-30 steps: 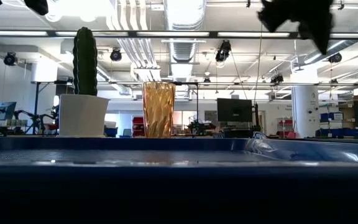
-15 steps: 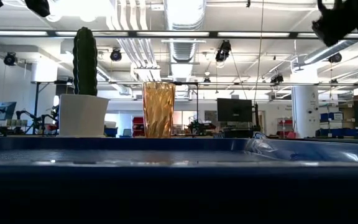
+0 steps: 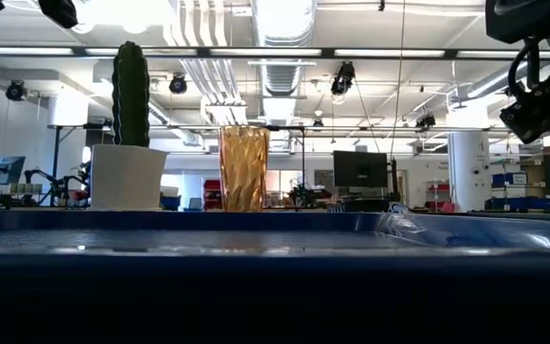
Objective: Pick and place plate/cup/fork/spoon on tray
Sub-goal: Put the black plate on the blue serving tray
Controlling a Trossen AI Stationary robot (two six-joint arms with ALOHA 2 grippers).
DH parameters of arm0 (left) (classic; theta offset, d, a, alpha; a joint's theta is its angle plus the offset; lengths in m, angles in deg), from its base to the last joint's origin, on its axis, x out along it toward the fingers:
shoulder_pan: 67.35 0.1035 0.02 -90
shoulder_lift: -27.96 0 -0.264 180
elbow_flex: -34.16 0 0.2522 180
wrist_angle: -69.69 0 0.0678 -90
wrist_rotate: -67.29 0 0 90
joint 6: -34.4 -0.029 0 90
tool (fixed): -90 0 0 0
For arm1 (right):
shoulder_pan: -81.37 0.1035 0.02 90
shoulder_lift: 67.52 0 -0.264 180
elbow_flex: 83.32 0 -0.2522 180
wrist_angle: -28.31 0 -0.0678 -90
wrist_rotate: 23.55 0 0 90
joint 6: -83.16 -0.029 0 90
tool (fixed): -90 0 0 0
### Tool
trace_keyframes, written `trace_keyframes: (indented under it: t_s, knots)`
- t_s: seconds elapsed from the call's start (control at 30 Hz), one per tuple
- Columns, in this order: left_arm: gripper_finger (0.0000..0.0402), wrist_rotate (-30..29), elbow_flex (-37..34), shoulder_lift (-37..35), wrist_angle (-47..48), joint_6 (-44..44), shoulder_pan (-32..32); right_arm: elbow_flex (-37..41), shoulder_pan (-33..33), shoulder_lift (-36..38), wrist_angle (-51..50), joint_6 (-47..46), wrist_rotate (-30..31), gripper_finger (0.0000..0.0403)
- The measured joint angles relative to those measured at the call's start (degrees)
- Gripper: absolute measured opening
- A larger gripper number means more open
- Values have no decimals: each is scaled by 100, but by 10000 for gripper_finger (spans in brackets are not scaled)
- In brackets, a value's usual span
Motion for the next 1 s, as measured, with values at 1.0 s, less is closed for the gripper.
trace_keyframes:
  t_s: [1.0]
  knots:
    - [0, -15, -16, 11, 28, -4, 0, -676, -532, -7, -516, 1456, 1052, 189]
